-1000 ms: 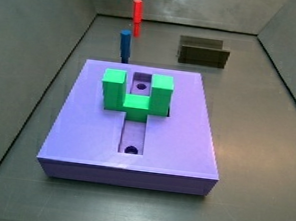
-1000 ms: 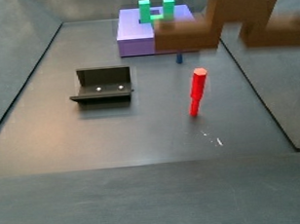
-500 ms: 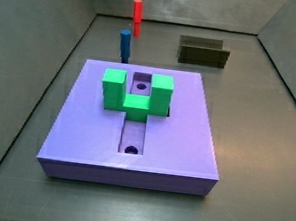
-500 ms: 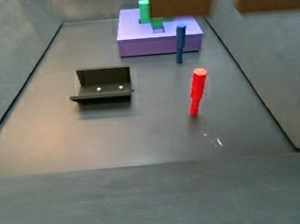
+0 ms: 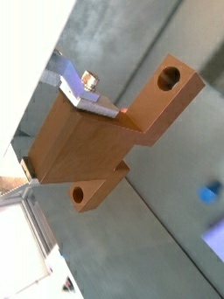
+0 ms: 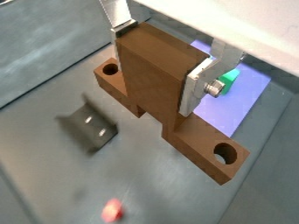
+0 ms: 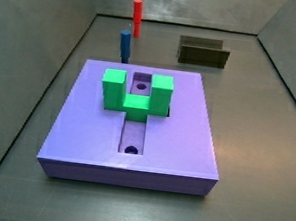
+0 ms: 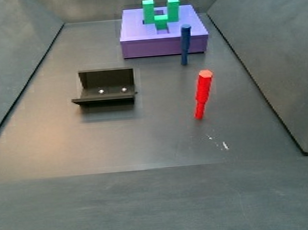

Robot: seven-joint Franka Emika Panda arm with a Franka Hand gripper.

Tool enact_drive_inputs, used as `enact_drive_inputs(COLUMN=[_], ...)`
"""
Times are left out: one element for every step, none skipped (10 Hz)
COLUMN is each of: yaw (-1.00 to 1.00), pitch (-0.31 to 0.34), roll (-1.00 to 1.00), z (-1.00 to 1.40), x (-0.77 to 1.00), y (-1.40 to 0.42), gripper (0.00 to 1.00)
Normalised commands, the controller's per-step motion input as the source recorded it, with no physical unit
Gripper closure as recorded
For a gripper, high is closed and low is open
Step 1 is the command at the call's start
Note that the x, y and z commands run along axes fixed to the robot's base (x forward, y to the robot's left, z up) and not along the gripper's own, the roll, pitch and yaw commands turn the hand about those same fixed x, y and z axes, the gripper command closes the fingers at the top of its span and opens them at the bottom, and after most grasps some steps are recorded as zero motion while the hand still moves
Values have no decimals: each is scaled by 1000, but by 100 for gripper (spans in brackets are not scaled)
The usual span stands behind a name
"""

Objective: Pick up the brown object. Move up. Move to above the board. Insert the brown object.
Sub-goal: Move to above the board, then insert the brown object.

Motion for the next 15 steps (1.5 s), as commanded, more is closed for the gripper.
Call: enact_drive_inputs(yaw=[11, 10, 10, 8, 9, 11, 9, 11, 6, 29, 3, -203, -649, -894, -1000], pitch=[74, 102, 127, 151, 160, 158, 152, 149, -30, -29, -30, -33, -196, -187, -193], roll=[-8, 4, 2, 4, 3, 11, 6, 13, 0, 0, 20, 163, 37, 0, 0], z=[152, 156, 160, 165, 171, 175, 193, 94, -23, -29, -40, 0, 0, 0, -40], x=[225, 239, 257, 279, 304, 327, 364, 183, 0, 0, 0, -226, -146, 0, 0], y=[-1400, -1400, -1400, -1400, -1400, -1400, -1400, -614, -26, 0, -43, -129, -123, 0, 0], gripper=[100, 100, 100, 100, 100, 100, 100, 100, 100, 100, 100, 100, 100, 100, 100])
